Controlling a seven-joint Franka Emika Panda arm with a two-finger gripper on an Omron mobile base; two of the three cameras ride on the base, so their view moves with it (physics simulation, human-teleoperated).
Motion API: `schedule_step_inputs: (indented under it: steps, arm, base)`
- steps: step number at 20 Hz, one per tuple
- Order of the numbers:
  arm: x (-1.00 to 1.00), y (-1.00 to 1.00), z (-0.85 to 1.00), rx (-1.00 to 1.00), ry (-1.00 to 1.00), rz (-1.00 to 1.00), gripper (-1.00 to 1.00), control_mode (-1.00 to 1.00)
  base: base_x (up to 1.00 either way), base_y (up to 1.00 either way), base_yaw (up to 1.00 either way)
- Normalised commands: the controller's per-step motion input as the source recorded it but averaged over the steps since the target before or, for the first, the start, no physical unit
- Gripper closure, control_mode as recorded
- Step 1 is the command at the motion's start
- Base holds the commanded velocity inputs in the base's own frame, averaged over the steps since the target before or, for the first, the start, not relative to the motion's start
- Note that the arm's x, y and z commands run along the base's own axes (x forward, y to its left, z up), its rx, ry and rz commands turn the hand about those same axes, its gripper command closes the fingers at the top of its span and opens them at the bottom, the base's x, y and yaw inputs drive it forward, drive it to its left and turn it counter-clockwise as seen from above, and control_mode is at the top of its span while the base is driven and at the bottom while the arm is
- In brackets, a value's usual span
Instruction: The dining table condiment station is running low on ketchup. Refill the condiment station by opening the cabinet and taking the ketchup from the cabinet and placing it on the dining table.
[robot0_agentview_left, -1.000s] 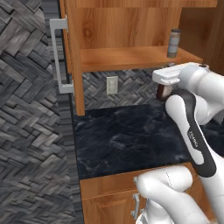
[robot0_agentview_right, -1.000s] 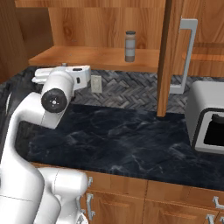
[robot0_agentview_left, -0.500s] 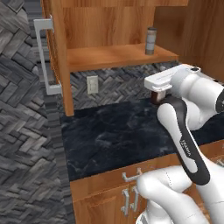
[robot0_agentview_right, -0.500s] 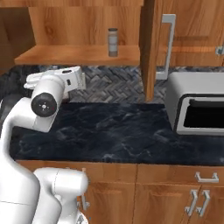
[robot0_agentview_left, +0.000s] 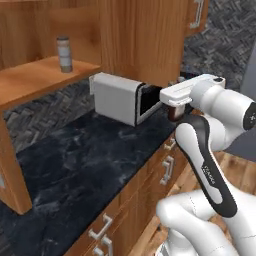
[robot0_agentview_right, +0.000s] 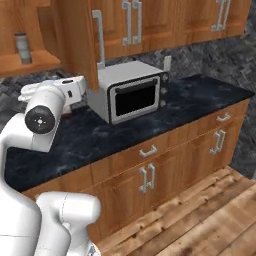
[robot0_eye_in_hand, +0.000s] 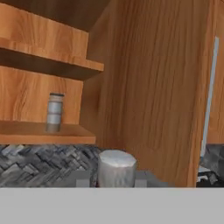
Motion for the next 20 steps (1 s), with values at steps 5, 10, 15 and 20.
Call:
schedule_step_inputs:
  steps: [5, 10, 15, 20]
  arm:
    - [0.00, 0.00, 0.00, 0.00, 0.00, 0.00, 1.00, 1.00]
    - [0.00, 0.00, 0.00, 0.00, 0.00, 0.00, 1.00, 1.00]
    - [0.00, 0.00, 0.00, 0.00, 0.00, 0.00, 1.00, 1.00]
    - [0.00, 0.00, 0.00, 0.00, 0.00, 0.00, 1.00, 1.00]
  base:
    - [-0.12, 0.00, -1.00]
    - [-0.14, 0.00, -0.99]
    - [-0.11, 0.00, -0.98]
    - [-0.03, 0.00, -0.96]
